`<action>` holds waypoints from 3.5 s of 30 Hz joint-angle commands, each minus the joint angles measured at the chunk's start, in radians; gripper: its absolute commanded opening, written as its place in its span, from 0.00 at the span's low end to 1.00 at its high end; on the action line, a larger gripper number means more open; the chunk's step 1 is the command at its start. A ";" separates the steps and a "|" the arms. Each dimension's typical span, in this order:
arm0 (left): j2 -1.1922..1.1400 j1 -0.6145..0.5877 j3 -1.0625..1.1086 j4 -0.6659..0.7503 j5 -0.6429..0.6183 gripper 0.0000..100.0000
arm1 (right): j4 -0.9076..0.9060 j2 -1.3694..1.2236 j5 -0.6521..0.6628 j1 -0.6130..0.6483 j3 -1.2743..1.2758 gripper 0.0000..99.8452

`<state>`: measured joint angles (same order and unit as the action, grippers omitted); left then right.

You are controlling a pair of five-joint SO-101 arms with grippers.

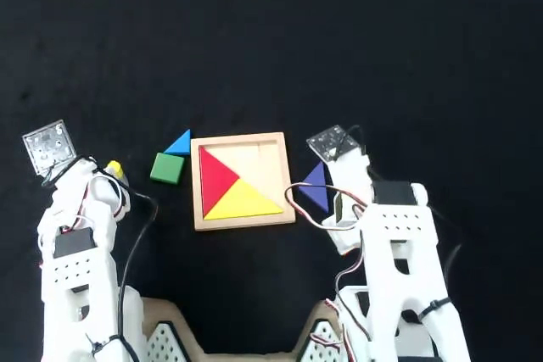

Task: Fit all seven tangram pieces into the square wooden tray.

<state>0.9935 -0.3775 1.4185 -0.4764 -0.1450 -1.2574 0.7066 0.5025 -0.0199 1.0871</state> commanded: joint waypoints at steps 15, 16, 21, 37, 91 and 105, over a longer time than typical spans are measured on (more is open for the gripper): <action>0.017 0.008 -0.005 0.012 -0.002 0.15 | 0.164 -0.242 -0.048 -0.021 -0.041 0.19; 0.017 0.010 -0.005 0.012 -0.002 0.15 | 0.163 -0.229 -0.048 -0.023 -0.039 0.19; 0.017 0.010 -0.008 0.012 -0.002 0.15 | 0.107 -0.133 -0.046 -0.014 -0.045 0.19; 0.017 0.002 -0.005 0.012 -0.002 0.15 | 0.209 -0.219 -0.163 0.044 -0.061 0.21; 0.017 0.008 -0.005 0.012 -0.002 0.15 | 0.282 -0.220 -0.129 0.054 -0.022 0.21; 0.017 0.010 -0.004 0.012 -0.002 0.15 | 0.287 -0.259 -0.054 -0.066 -0.002 0.21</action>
<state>0.9935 -0.3775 1.4185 -0.4764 -0.1450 -0.9874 0.4595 0.4350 -0.0598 1.0932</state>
